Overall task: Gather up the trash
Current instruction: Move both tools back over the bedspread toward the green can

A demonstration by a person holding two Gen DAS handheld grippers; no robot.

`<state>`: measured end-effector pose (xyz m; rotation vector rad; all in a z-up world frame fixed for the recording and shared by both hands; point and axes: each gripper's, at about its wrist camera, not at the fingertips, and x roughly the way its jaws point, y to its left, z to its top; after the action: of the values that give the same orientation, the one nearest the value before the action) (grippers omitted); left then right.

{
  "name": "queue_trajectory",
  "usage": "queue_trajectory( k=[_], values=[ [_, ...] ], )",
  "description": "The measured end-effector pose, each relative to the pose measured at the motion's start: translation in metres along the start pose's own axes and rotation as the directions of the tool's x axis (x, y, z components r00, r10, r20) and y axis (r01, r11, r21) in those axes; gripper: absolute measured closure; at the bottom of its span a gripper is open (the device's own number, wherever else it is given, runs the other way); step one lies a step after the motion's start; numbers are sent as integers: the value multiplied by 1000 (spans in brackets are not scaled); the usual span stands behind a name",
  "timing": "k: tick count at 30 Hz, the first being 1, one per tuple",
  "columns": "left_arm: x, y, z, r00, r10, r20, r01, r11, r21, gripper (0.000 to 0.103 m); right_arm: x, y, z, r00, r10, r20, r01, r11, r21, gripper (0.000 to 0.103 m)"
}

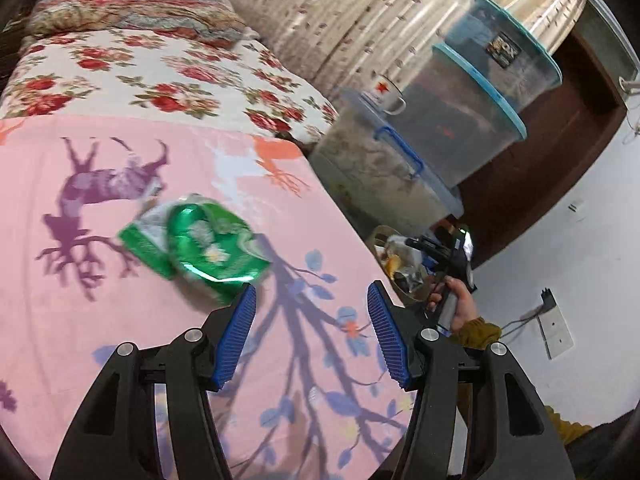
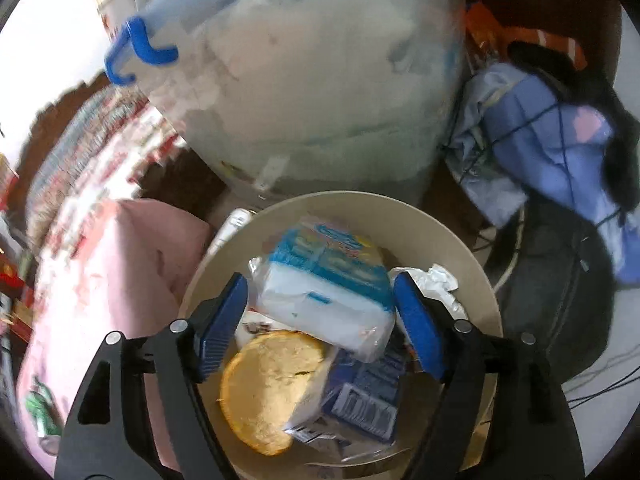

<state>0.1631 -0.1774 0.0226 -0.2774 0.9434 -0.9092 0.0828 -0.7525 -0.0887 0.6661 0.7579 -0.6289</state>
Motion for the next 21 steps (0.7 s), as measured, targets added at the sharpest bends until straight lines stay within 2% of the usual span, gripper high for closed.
queue_trajectory(
  k=[7,10,12,15,19,21],
  values=[
    [-12,32,6,999,23,29,-21,996,-86,47,-60,15,-5,992,43,115,-40,999,-32,22],
    [-11,45,4,999,30,19,-28,992,-127,47,-83,38,-10,986,114,120,-107,992,-61,22],
    [-12,54,0,999,36,10,-34,987,-155,47,-89,62,-16,979,185,80,-178,980,-88,22],
    [-14,69,-6,999,53,0,-52,979,-199,47,-86,118,-35,960,278,-28,-279,947,-162,23],
    [-21,86,-14,998,60,-11,-61,968,-244,47,-68,212,-82,911,363,-197,-407,868,-284,28],
    [-24,92,-17,998,63,-12,-64,965,-255,47,-55,255,-109,864,408,-297,-489,819,-299,32]
  ],
)
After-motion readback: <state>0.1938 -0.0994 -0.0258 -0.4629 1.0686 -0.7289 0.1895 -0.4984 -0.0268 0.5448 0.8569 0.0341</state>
